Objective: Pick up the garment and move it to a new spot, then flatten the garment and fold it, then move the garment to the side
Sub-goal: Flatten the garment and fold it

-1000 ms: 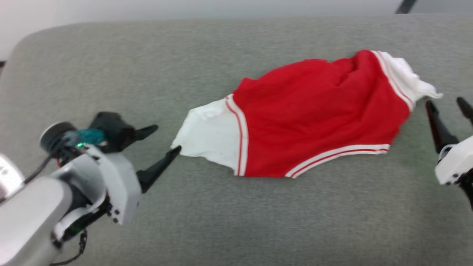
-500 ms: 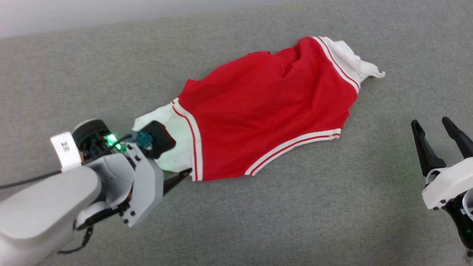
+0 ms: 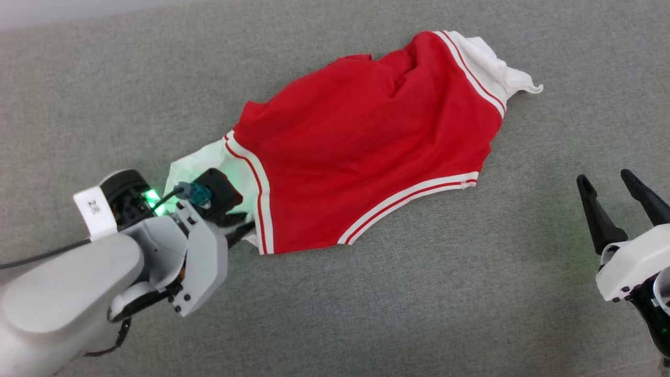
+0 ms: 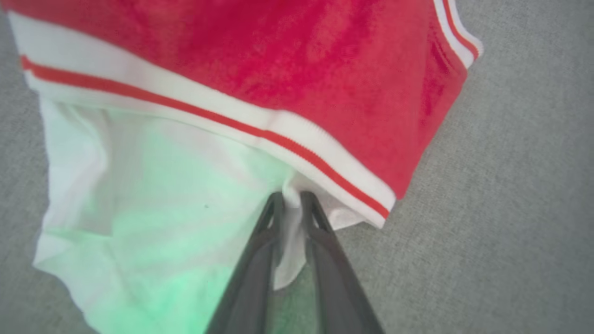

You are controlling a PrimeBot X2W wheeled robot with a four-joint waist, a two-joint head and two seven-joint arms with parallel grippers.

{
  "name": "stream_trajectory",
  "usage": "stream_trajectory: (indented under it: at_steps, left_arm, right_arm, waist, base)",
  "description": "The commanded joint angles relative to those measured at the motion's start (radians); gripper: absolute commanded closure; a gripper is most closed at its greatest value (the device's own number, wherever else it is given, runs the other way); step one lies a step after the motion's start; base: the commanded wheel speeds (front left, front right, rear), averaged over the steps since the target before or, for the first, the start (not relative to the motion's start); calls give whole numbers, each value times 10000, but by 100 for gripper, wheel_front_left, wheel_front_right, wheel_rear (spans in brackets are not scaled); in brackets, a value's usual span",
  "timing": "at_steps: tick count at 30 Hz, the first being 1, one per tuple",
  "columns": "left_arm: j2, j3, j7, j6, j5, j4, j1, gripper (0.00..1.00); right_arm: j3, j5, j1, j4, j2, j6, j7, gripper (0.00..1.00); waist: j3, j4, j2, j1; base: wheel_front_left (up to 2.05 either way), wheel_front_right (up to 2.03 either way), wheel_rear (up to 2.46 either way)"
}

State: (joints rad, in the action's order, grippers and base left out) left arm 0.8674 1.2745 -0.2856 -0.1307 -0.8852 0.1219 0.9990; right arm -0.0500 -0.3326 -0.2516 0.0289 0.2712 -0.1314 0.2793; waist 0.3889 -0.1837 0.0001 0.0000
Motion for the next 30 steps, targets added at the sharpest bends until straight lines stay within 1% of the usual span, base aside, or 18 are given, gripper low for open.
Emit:
stream_trajectory:
  at_steps: [1,3,8,12,14,17,22,30]
  left_arm:
    - [-61,107,-41,4,-29,71,-217,100]
    - [-87,106,10,4,-93,90,-176,100]
    - [-267,103,194,3,-113,71,12,100]
    - [-500,87,333,3,-84,39,165,100]
    - [-617,86,364,3,-32,13,221,100]
    - [-728,92,362,3,41,-25,286,100]
    - [-824,106,413,3,73,-58,390,100]
    - [-831,134,508,12,92,-134,397,100]
  right_arm:
    - [125,24,-125,64,138,15,126,0]
    - [375,-59,-268,54,397,15,440,0]
    - [1319,-343,-981,-134,1534,15,1681,0]
    - [1923,-1258,-1874,-611,2172,15,3062,0]
    - [2043,-1545,-2449,-947,2448,17,3376,0]
    - [2179,-1768,-3114,-1656,2515,15,3514,0]
    - [2332,-1922,-4187,-2827,2394,15,3299,0]
    - [2861,-2041,-5423,-4124,2223,15,3087,0]
  waist:
    - [45,63,-1,0]
    - [75,125,-1,0]
    - [168,396,-1,0]
    - [293,705,-1,0]
    - [402,869,-1,0]
    - [577,1077,-1,0]
    - [830,1335,-1,0]
    - [1080,1517,-1,0]
  base:
    - [0,0,0]
    - [0,0,0]
    - [0,0,0]
    - [0,0,0]
    - [0,0,0]
    - [0,0,0]
    - [0,0,0]
    - [0,0,0]
